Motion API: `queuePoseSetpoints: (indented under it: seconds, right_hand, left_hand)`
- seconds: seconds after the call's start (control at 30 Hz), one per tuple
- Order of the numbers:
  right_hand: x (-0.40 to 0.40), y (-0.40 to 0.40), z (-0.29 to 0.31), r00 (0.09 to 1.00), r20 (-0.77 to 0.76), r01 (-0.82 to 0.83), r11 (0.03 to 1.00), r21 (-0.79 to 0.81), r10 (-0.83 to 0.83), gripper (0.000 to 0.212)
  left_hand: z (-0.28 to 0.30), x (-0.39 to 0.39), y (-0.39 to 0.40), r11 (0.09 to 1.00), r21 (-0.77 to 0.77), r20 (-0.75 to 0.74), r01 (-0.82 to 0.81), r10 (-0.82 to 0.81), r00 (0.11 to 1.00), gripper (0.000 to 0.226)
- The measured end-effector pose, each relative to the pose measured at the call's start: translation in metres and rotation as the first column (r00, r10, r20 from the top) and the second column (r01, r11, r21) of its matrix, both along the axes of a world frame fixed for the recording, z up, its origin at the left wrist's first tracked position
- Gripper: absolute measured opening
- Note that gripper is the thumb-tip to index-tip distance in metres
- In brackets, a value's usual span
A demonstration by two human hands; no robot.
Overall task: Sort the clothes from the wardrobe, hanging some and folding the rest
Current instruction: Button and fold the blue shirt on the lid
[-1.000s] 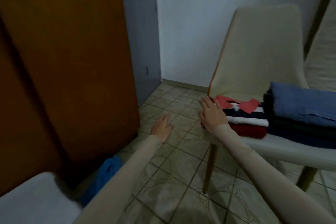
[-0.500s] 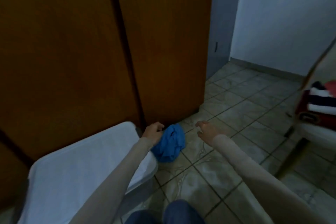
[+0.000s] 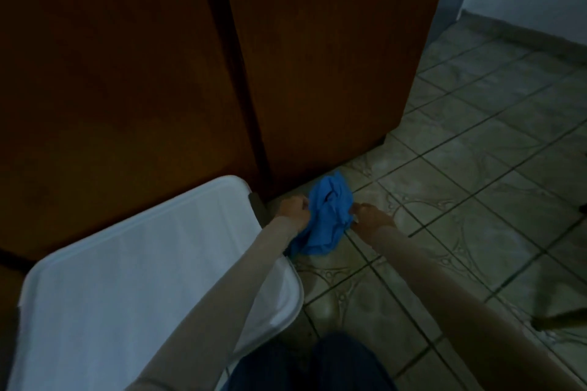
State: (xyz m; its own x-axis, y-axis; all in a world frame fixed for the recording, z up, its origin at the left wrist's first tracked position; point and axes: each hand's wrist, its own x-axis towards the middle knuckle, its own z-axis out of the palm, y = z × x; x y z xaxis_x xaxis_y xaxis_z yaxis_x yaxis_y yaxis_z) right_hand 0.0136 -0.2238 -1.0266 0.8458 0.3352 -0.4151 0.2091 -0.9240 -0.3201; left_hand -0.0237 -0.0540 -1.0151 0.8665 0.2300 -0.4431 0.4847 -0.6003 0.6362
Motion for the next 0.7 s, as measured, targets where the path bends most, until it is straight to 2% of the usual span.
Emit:
queuePoseSetpoints:
  seconds: [0.27, 0.4, 0.53, 0.7]
  right_hand:
    - [0.059, 0.03, -0.072, 0.973, -0.166, 0.172, 0.984, 0.045, -0.162, 0.04]
    - [0.082, 0.043, -0.101, 0.941, -0.202, 0.284, 0.958, 0.038, -0.271, 0.04]
    - [0.097, 0.052, -0.125, 0.95, -0.182, 0.262, 0.965, 0.016, -0.255, 0.053]
    - [0.099, 0.062, -0.137, 0.952, -0.111, 0.284, 0.959, -0.022, -0.284, 0.037]
  left_hand:
    - [-0.064, 0.071, 0.014, 0.99, -0.003, -0.325, 0.141, -0.134, 0.936, 0.028]
    - [-0.084, 0.1, 0.017, 0.969, 0.036, -0.414, 0.243, -0.206, 0.887, 0.037]
    - [-0.1, 0.124, 0.011, 0.946, 0.053, -0.492, 0.32, -0.254, 0.833, 0.042]
    - [-0.11, 0.129, 0.007, 0.908, 0.05, -0.558, 0.415, -0.319, 0.766, 0.045]
